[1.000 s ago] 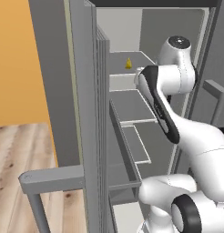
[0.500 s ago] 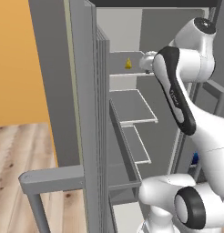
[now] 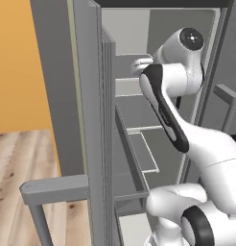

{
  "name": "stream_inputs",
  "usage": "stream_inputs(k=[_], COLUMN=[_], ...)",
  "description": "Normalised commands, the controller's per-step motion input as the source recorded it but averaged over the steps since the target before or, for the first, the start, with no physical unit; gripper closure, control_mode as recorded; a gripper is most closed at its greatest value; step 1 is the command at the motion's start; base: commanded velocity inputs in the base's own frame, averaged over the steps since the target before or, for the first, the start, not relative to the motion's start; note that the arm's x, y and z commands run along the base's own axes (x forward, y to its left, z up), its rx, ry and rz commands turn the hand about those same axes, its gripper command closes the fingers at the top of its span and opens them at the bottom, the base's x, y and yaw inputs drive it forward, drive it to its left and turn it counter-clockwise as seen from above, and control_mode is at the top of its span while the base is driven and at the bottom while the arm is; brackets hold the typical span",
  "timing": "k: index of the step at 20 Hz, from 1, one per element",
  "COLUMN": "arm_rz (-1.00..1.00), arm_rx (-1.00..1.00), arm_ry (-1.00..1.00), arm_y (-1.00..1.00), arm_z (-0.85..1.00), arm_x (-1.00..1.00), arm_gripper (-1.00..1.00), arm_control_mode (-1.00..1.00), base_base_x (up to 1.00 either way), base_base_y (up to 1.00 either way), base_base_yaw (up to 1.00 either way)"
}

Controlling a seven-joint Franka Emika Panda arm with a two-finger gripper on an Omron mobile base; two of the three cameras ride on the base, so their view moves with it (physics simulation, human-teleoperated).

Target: Take the lemon wedge from the fridge and place it on the plate with fish on the dining counter.

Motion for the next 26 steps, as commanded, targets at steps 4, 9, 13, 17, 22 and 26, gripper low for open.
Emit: stream_inputs(k=[4, 9, 13, 17, 22, 26], arm_rz=[0.0, 0.0, 0.0, 0.0, -0.03, -0.09], arm_rx=[-0.01, 0.0, 0.0, 0.0, 0.0, 0.0], arm_ry=[0.02, 0.02, 0.03, 0.04, 0.06, 0.12], arm_y=[0.09, 0.0, 0.0, -0.01, -0.04, -0.03], arm_z=[0.0, 0.0, 0.0, -0.06, -0.16, -0.26], arm_x=[0.18, 0.71, 0.9, 0.66, 0.33, 0.05], arm_gripper=[-1.0, -1.0, -1.0, -1.0, -1.0, -1.0], arm_control_mode=[-1.0, -1.0, -1.0, -1.0, -1.0, -1.0], base_base_x=[0.0, 0.0, 0.0, 0.0, 0.0, 0.0], base_base_y=[0.0, 0.0, 0.0, 0.0, 0.0, 0.0], base_base_yaw=[0.0, 0.0, 0.0, 0.0, 0.0, 0.0])
